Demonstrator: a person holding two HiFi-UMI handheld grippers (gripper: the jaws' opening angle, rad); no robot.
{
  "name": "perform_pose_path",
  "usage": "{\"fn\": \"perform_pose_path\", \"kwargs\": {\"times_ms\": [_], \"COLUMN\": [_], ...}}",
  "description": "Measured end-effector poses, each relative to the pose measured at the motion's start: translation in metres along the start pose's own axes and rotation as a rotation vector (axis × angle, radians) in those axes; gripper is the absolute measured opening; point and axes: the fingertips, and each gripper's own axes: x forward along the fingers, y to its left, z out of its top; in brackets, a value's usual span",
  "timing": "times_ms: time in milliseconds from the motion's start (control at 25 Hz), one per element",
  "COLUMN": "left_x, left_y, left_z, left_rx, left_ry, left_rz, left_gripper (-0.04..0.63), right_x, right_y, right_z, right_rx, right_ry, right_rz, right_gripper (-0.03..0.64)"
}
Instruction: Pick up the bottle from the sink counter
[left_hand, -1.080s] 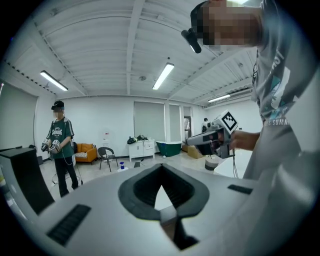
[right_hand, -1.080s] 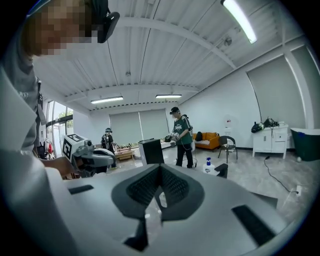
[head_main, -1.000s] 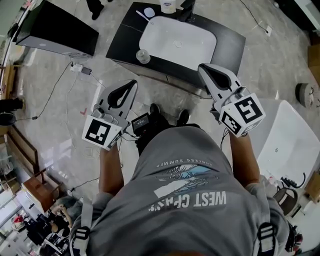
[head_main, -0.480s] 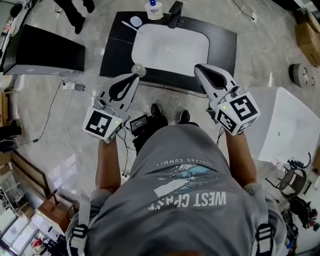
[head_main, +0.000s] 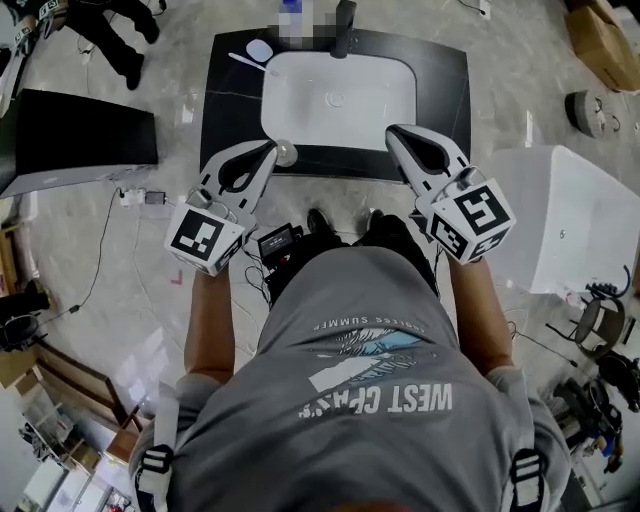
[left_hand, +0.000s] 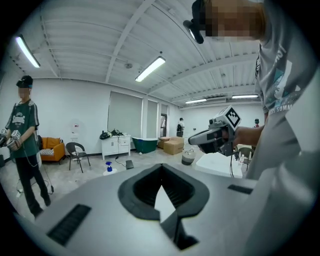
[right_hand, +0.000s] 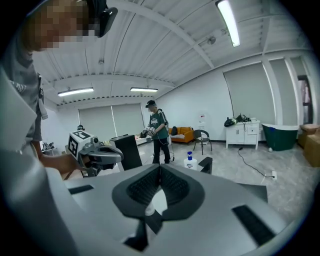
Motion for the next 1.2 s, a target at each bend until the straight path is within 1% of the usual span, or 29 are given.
{"fn": "perform_pose_path", "kwargs": {"times_ms": [120,240,480,760,1200], "left_x": [0.005,0.008,0.014,0.009,0.02], "left_y": [0.003,0.0,0.01,0.015,0.028], "left_z": [-0.014,-0.023,-0.048,-0.086,-0.131], "left_rx": [0.0,-0.001,-0.052,-0.117,-0.127], "left_ry": [0.034,0.058,0.089,0.147,0.199], "left_rz": [-0.016,0.004,0.066,0.11,0.086], "left_gripper": [0.003,0.003,0.003,0.003,0.005], "right_x": [0.005,0.005,0.038,0.074,0.115], "right_y": [-0.001,-0.002,-0.005,0.015,0.028], "right_z": [-0.007,-0.018,-0.034,-0.05,-0.092], "right_rx": [0.012,0.024,0.013,-0.014,-0.014], "right_ry": [0.018,0.044,0.109,0.18,0.287], "right_rz": [0.005,0.036,0.135,0.253,0.325], "right_gripper": [0.003,0.003,0.003,0.003,0.004]}}
